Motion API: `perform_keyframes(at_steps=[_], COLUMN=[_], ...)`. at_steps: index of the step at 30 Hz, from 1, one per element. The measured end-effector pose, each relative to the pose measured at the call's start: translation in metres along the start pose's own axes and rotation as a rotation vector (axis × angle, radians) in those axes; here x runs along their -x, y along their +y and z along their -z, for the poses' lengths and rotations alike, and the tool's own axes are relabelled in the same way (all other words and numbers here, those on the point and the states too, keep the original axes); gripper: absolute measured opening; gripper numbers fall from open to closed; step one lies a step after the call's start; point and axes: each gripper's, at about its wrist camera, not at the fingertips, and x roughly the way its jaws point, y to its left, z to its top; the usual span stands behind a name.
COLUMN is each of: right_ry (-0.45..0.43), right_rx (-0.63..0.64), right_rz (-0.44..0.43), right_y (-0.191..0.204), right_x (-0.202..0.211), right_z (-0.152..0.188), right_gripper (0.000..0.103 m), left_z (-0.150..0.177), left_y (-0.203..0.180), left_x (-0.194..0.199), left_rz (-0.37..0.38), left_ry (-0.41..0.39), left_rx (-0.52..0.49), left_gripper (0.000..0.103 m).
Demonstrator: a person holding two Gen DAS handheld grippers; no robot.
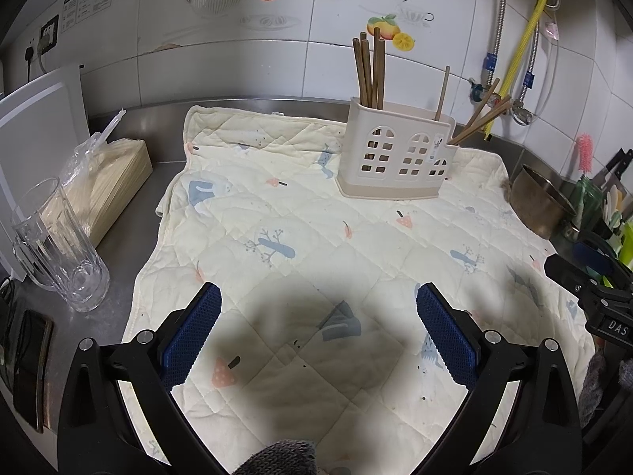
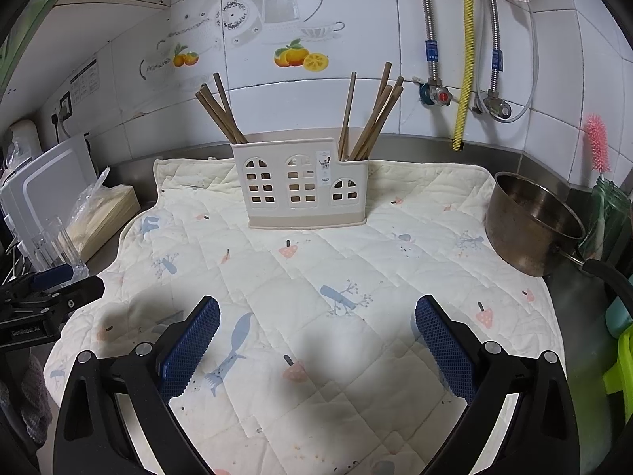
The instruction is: Organize utensils
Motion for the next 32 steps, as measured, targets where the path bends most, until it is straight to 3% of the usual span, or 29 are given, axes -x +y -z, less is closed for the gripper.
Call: perform_keyframes(at_steps=[32], right_ry=[0.003], right_rx=[-0.004], right_rz=[0.003], right_y=[-0.0037], right_x=[-0.0026], right_z=[0.0017], right_gripper=[0.096], left_z=[-0.0016], left_y=[0.0], left_x=[0.0001], left_rz=[0.014], left_ry=[-0.013], left_rx=[-0.01], left_gripper=[0.098])
